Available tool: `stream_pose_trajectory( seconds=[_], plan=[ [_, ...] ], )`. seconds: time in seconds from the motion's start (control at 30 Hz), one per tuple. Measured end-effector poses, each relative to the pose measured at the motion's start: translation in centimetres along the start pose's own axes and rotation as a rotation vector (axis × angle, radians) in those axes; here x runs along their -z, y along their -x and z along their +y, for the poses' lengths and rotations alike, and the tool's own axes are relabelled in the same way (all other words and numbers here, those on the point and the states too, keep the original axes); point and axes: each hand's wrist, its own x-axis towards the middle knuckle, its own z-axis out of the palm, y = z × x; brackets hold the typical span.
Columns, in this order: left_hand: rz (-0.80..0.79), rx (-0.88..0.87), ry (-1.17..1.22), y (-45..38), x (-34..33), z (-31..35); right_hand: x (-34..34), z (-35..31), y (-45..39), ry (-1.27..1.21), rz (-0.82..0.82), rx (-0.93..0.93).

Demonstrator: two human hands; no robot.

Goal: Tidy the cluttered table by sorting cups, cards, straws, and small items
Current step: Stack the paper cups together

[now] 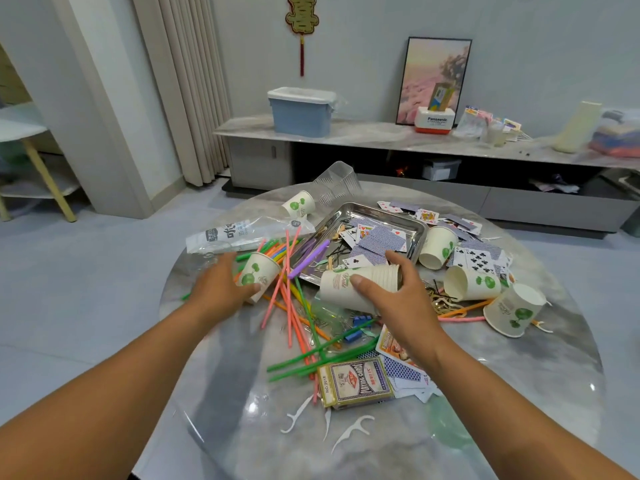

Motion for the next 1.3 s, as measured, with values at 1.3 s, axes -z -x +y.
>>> stream_pose_trajectory(
  seconds=[1.3],
  plan=[
    [-0.703,0.170,1.274,6.6,-5.9,15.8,5.2,-1.8,-1.7,-0.084,0.014,-0.070]
  ],
)
